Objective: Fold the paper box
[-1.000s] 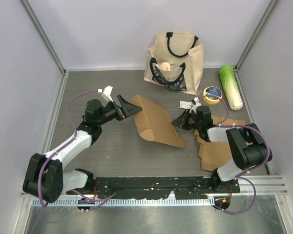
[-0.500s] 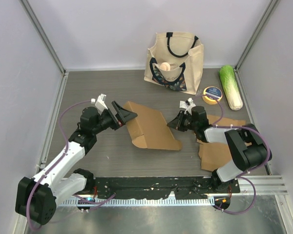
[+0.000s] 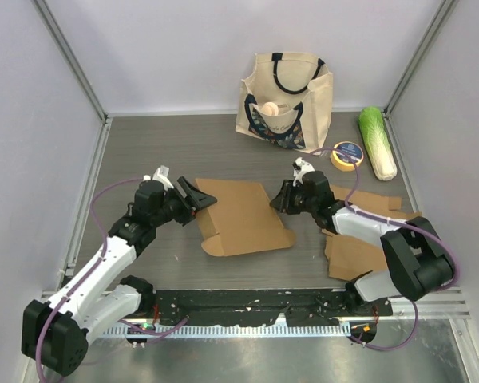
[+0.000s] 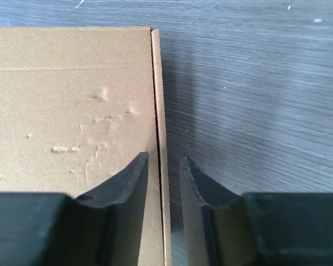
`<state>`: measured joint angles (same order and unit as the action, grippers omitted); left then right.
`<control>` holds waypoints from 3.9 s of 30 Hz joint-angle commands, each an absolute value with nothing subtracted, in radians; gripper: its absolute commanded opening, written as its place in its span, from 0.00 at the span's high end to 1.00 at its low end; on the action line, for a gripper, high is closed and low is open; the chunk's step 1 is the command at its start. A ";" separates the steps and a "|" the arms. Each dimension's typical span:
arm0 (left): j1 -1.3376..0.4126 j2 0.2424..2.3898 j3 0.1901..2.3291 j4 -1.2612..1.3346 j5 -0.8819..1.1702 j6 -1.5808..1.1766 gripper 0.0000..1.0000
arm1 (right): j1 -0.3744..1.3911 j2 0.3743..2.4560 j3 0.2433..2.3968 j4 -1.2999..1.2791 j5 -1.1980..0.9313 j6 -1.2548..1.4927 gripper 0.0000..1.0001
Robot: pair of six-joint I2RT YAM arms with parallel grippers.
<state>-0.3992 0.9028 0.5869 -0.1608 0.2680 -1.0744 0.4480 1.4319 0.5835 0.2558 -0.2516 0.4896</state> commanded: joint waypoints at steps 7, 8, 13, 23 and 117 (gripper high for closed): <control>-0.351 0.882 0.709 -0.394 0.297 -1.186 0.62 | 0.592 1.116 0.804 -0.156 0.032 0.249 0.20; -0.338 0.877 0.710 -0.411 0.310 -1.207 0.61 | 0.651 1.092 0.811 -0.167 0.023 0.192 0.19; -0.226 0.842 0.693 -0.414 0.425 -1.356 0.62 | 0.897 0.931 0.763 -0.074 -0.086 0.040 0.18; -0.100 0.896 0.647 -0.399 0.690 -1.523 0.83 | 1.201 1.078 0.874 -0.114 0.173 -0.273 0.17; -0.089 0.603 0.657 -0.381 0.567 -0.756 0.13 | 1.002 1.758 1.660 -0.908 -0.058 -0.364 0.11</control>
<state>-0.0902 0.5739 0.6945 -0.5907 0.3519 -0.7261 1.0183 1.8786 1.7451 -0.9997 0.0139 -0.3611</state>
